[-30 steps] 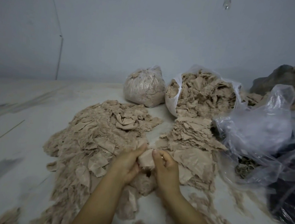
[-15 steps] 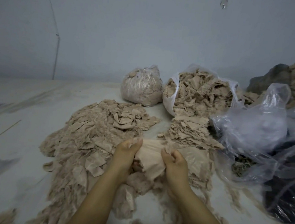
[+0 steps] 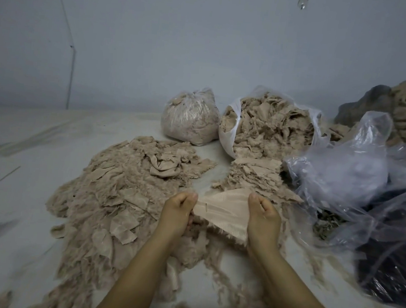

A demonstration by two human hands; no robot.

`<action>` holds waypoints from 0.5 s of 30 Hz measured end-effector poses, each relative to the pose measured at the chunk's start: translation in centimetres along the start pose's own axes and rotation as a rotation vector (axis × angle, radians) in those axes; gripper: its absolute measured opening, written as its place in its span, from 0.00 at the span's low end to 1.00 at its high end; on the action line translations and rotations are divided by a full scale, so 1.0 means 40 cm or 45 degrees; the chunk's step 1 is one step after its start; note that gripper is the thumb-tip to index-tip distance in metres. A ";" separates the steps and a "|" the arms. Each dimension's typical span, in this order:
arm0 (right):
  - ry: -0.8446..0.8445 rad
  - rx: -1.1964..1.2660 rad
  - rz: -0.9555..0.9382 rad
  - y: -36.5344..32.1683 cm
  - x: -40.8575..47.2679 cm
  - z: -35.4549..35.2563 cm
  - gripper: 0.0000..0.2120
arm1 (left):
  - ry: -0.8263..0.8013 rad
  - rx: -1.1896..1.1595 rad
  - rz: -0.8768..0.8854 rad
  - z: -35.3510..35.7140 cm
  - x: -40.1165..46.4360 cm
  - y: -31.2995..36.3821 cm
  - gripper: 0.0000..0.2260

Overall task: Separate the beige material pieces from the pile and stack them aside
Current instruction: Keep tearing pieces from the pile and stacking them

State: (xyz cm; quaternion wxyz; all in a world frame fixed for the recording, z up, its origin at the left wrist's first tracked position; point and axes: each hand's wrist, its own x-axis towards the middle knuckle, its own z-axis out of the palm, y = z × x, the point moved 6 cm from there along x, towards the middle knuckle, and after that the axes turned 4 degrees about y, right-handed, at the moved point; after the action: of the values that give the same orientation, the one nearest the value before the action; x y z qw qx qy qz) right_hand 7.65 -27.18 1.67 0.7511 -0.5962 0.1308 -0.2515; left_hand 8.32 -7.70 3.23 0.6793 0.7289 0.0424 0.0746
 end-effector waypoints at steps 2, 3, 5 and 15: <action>0.022 -0.050 -0.030 -0.003 0.015 -0.013 0.09 | -0.015 0.039 0.017 0.012 0.007 -0.005 0.12; 0.043 -0.093 -0.039 -0.003 0.026 -0.022 0.09 | -0.031 0.065 0.022 0.019 0.010 -0.007 0.12; 0.079 -0.193 -0.052 -0.004 0.055 -0.045 0.08 | -0.054 0.096 0.019 0.028 0.016 -0.015 0.12; -0.382 -0.923 -0.463 -0.018 -0.002 0.018 0.05 | -0.384 1.086 0.165 0.029 0.009 -0.096 0.03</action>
State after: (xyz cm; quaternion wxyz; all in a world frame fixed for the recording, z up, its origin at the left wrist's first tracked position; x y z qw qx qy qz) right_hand 7.76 -26.67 2.55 0.4474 -0.8647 -0.0073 -0.2282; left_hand 9.03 -8.50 -0.65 0.3108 0.9473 -0.0759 -0.0142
